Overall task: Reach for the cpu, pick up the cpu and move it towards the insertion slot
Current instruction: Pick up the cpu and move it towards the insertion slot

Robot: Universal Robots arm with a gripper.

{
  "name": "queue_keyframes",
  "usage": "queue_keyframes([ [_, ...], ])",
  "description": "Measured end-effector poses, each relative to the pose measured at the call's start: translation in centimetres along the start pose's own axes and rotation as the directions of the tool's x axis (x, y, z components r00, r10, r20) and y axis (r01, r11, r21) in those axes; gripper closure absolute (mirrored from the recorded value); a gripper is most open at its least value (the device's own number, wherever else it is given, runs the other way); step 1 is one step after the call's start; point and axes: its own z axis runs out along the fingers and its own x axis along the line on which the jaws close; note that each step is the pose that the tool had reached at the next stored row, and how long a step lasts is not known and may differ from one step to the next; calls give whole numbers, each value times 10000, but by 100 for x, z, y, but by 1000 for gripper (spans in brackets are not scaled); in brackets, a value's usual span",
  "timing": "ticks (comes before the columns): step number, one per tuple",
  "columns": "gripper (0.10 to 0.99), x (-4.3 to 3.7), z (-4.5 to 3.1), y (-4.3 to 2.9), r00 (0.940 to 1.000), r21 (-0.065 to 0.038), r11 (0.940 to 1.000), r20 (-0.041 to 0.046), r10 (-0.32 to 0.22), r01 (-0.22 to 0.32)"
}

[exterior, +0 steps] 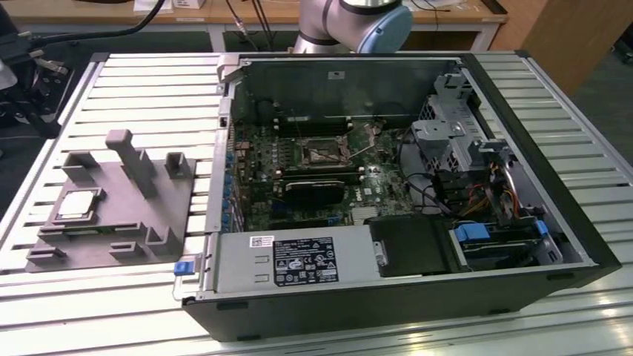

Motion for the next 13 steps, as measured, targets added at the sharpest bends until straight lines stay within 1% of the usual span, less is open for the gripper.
queue_keyframes([
  [8, 980, 42, 92, -2, 10000, 4, 10000, 34, -1, 1],
  [13, 980, 85, 162, -3, 10000, 5, 10000, 58, -2, 2],
])
